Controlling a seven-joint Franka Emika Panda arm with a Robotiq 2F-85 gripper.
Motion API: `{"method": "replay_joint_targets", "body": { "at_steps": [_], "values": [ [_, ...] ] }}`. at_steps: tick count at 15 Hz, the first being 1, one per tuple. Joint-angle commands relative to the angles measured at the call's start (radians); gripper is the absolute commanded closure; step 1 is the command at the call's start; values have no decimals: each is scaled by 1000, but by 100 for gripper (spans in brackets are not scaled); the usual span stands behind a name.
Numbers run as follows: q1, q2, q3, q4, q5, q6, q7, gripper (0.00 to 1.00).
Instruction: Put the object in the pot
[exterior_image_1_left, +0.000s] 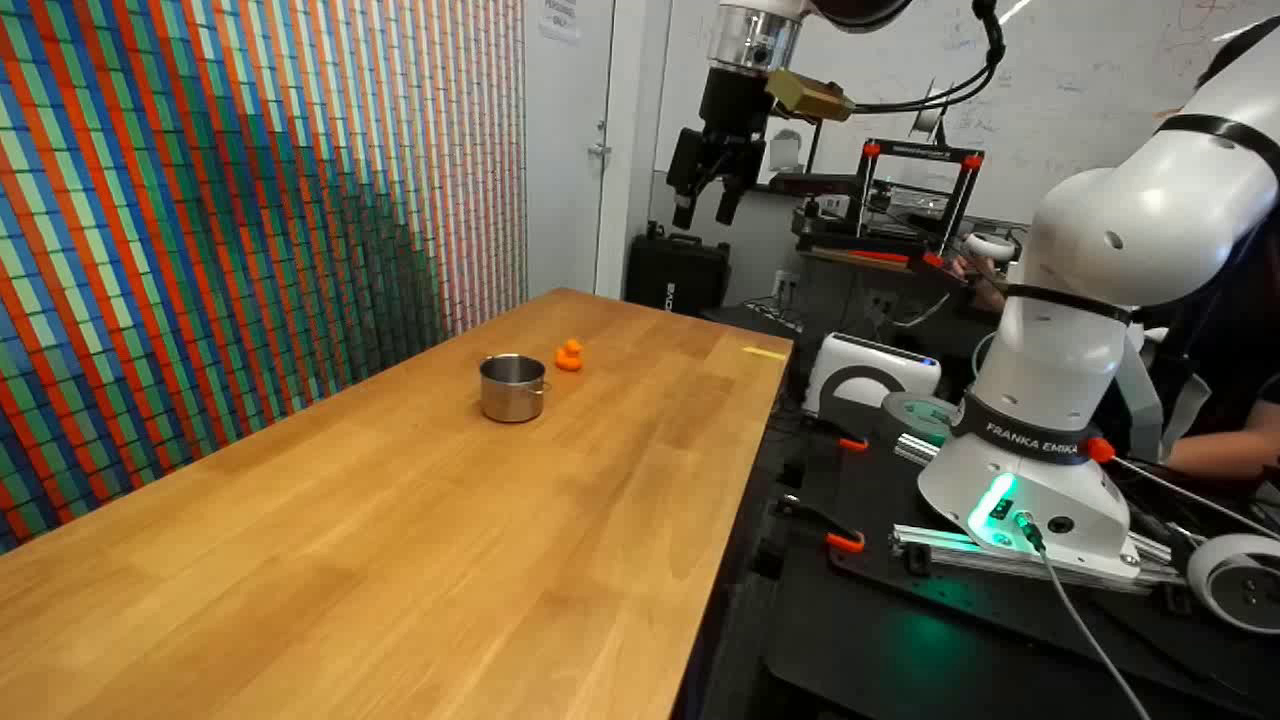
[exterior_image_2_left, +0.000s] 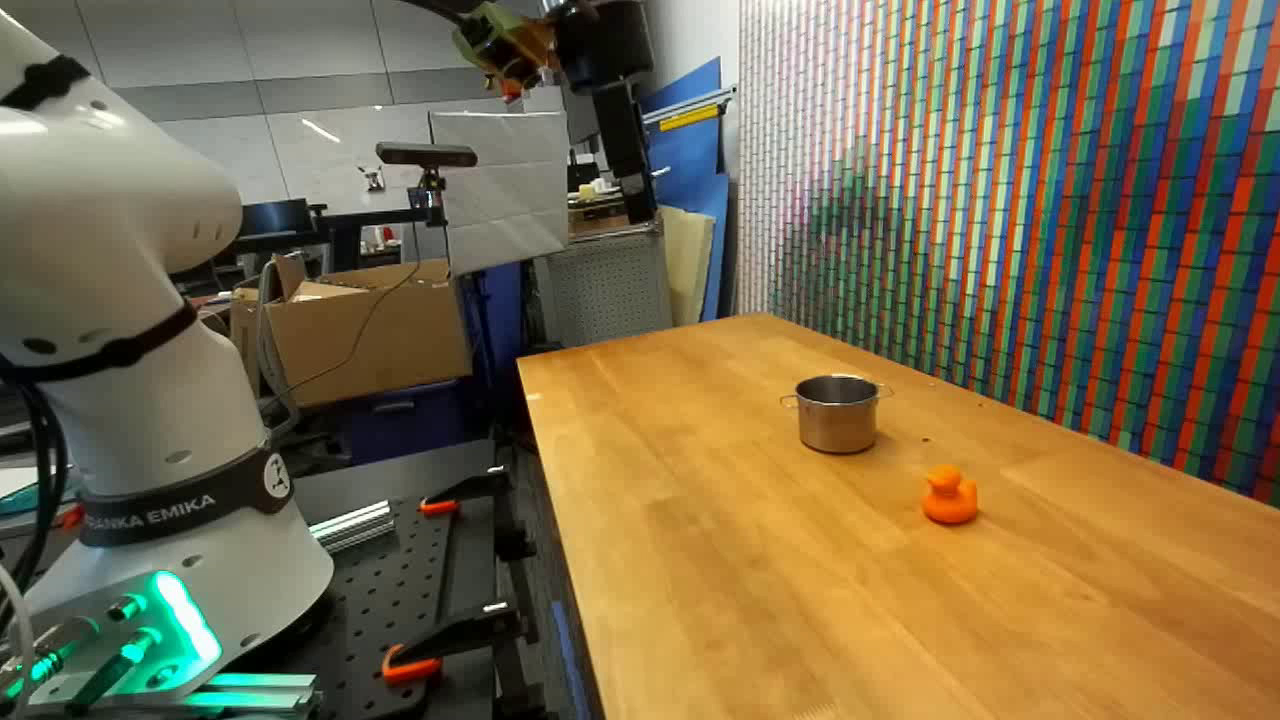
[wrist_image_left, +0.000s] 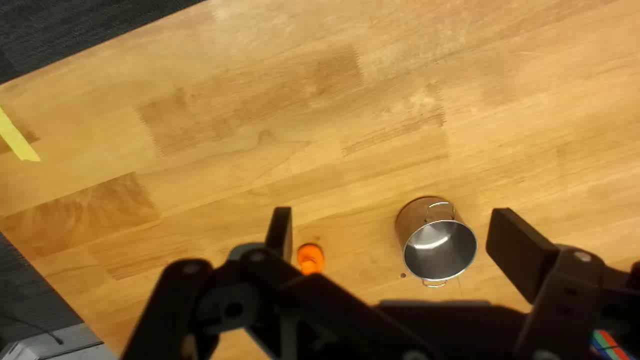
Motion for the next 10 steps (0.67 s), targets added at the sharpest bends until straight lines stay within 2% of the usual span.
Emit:
{"method": "replay_joint_targets", "body": {
  "at_steps": [1, 5, 7, 10],
  "values": [
    [1, 0, -2, 3, -1, -2, 0, 0],
    [12, 13, -15, 8, 4, -7, -40, 0],
    [31, 86, -66, 47, 34, 15, -152, 0],
    [25, 240, -143, 146, 46, 28, -312, 0]
  ]
}}
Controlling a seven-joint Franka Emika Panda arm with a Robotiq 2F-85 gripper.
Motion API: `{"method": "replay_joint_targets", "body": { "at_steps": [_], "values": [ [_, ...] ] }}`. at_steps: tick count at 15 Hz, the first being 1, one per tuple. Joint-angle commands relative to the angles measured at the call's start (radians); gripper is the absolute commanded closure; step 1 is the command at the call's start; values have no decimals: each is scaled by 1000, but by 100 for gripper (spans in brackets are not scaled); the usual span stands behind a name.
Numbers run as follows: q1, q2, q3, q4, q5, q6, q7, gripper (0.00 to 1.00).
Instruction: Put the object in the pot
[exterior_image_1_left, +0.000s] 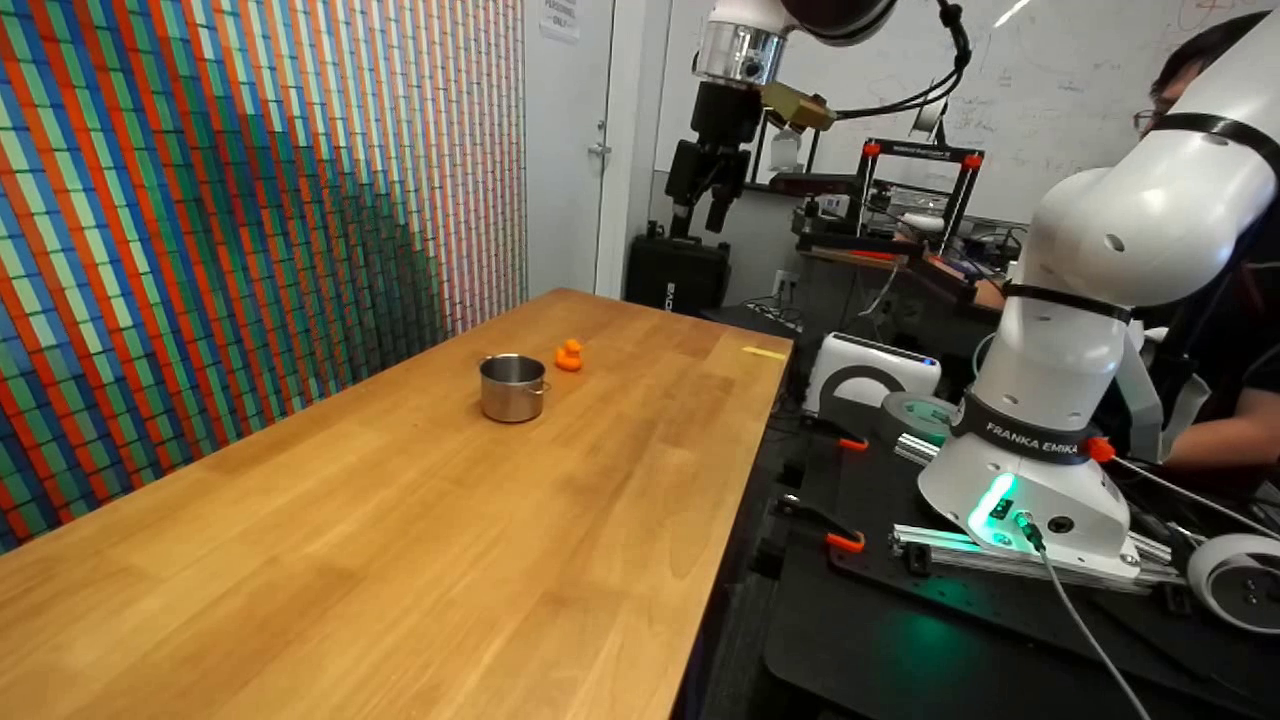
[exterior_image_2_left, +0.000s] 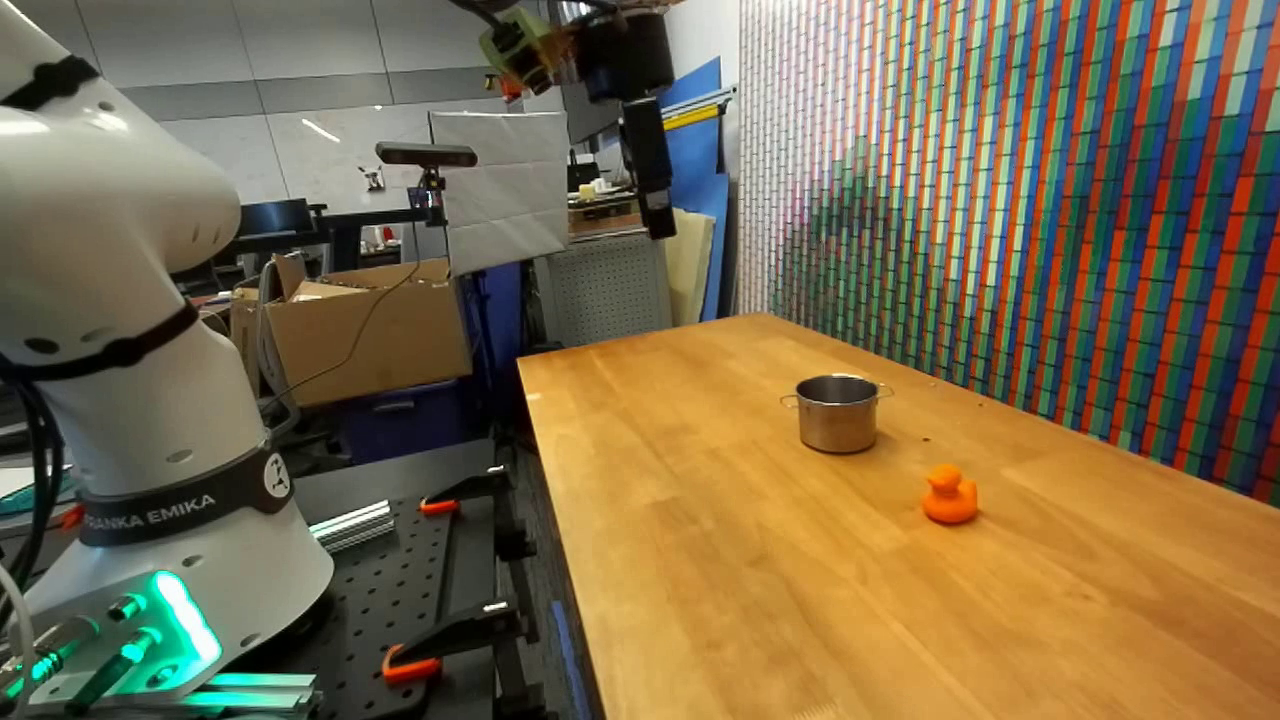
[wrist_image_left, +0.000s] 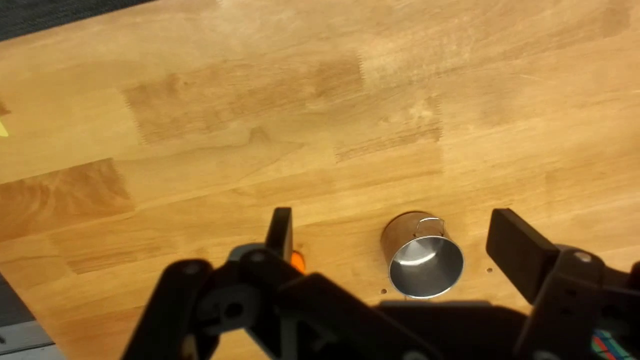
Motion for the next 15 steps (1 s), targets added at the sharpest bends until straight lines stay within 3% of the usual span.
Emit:
{"method": "replay_joint_targets", "body": {
  "at_steps": [1, 4, 7, 10, 15],
  "values": [
    [13, 216, -108, 161, 44, -1, -204, 0],
    [6, 390, -163, 306, 83, -21, -355, 0],
    [-6, 560, -167, 456, 126, -32, -439, 0],
    [-18, 712, -132, 582, 136, -20, -446, 0],
    [-21, 903, -94, 700, 75, 78, -409, 0]
  ]
}}
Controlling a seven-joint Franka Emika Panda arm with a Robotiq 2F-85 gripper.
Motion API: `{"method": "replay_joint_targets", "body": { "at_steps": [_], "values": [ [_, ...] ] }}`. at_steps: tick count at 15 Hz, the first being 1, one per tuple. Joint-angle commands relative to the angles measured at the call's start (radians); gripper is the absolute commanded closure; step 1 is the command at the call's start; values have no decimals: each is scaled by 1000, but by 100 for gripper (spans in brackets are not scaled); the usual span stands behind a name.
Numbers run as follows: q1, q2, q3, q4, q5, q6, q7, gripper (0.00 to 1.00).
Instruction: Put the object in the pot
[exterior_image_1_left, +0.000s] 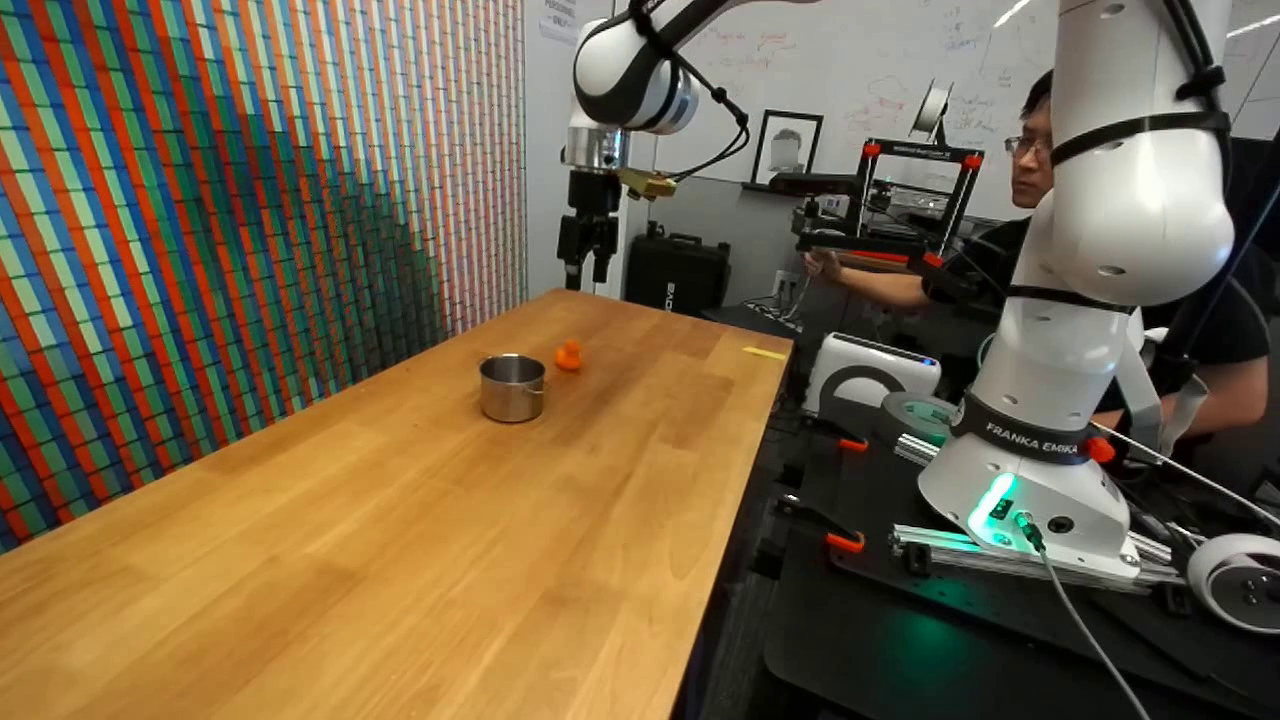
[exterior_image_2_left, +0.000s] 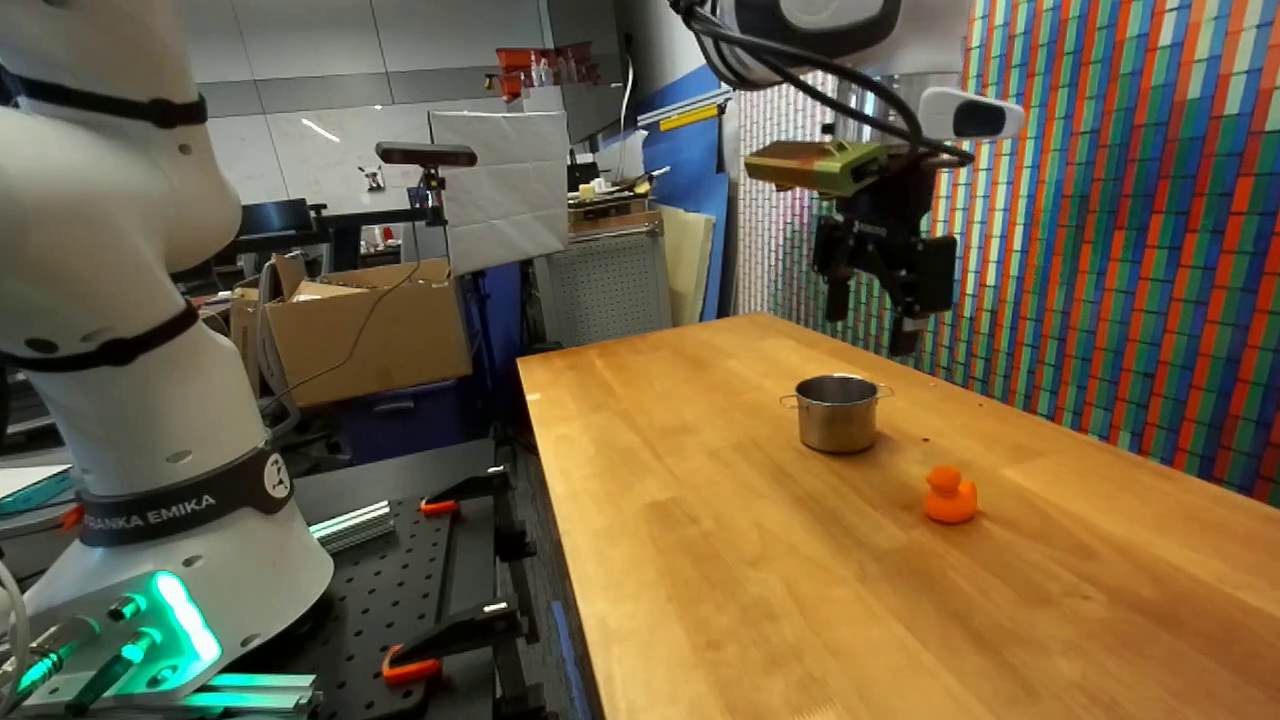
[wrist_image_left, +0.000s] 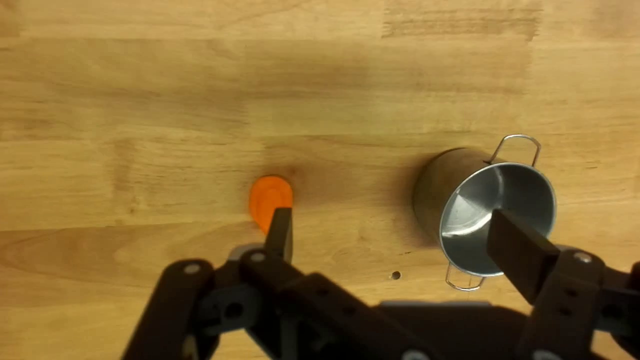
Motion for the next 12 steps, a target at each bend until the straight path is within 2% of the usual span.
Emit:
{"method": "replay_joint_targets", "body": {
  "at_steps": [1, 6, 12],
  "values": [
    [-20, 146, 25, 120, -35, 60, 10, 0],
    [-40, 265, 12, 188, -93, 108, 23, 0],
    [-44, 349, 1, 172, -158, 261, 63, 0]
  ]
}}
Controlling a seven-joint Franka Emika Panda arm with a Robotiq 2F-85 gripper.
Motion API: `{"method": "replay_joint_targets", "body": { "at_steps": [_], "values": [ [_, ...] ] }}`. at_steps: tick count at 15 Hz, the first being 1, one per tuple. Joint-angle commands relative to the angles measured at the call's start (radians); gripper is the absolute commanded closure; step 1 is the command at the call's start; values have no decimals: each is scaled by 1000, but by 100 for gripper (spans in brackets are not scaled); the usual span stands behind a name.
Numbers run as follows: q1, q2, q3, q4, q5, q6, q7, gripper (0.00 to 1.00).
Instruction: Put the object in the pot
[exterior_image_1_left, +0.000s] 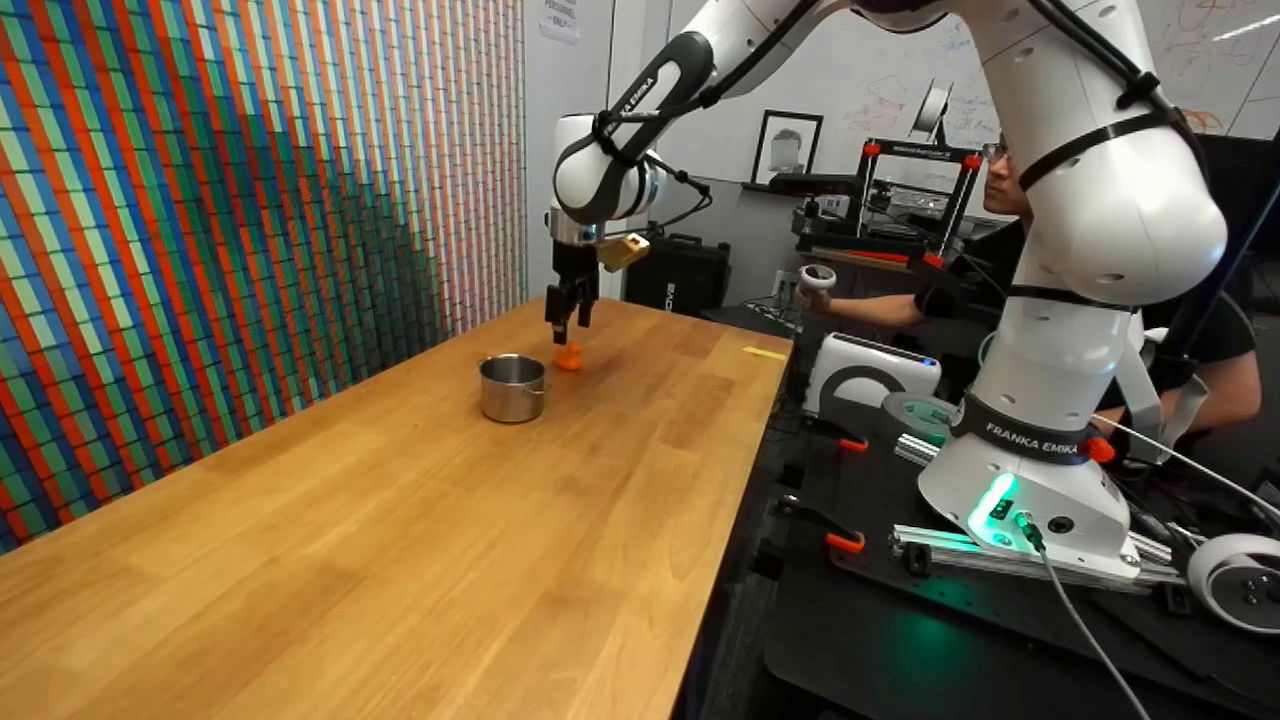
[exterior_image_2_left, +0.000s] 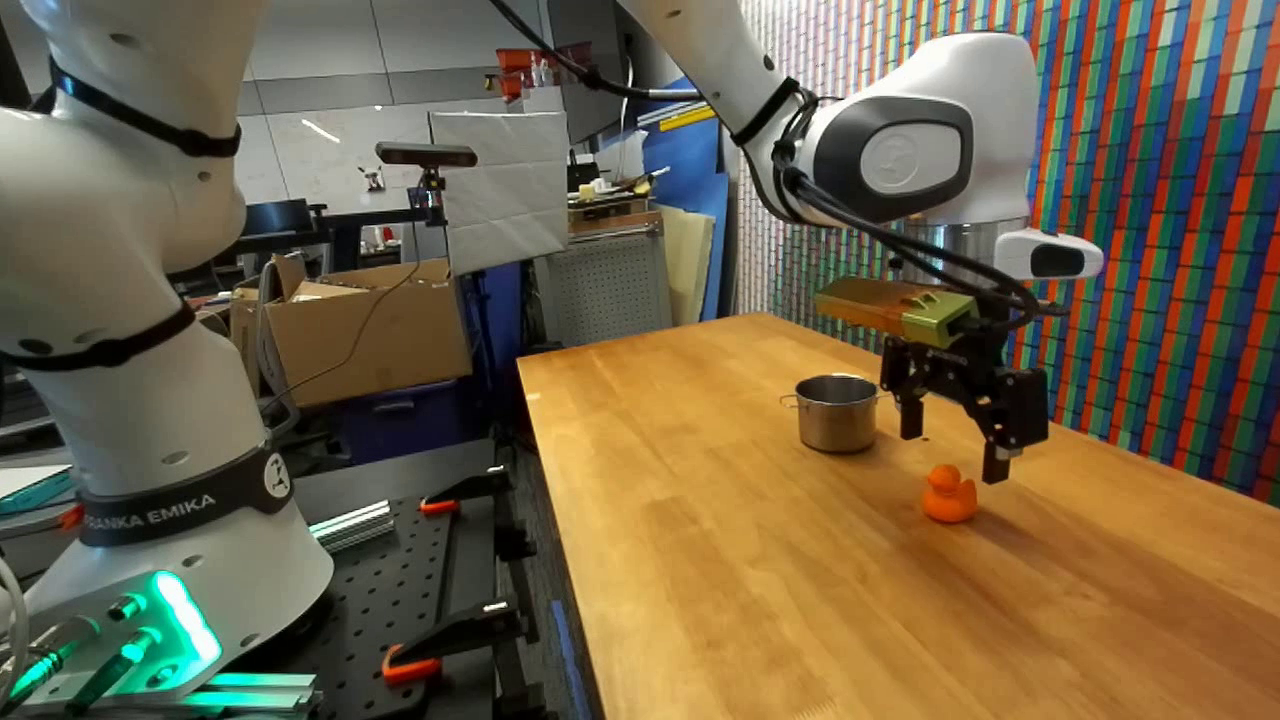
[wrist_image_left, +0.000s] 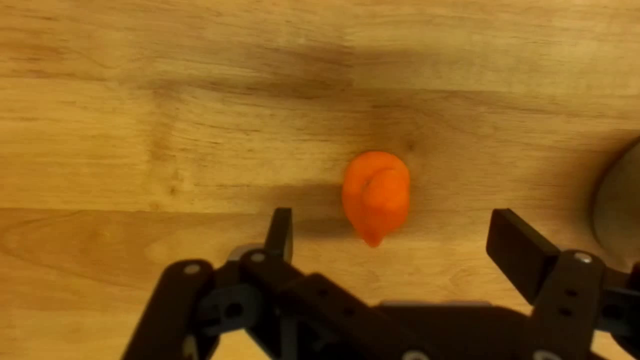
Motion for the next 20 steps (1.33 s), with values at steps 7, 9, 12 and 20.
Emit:
{"method": "replay_joint_targets", "body": {
  "at_steps": [7, 9, 12, 20],
  "values": [
    [6, 127, 16, 19, -22, 165, 91, 42],
    [8, 131, 15, 18, -24, 178, 101, 58],
    [7, 114, 12, 25, -24, 161, 110, 79],
    [-18, -26, 104, 39, 62, -37, 92, 81]
  ]
}}
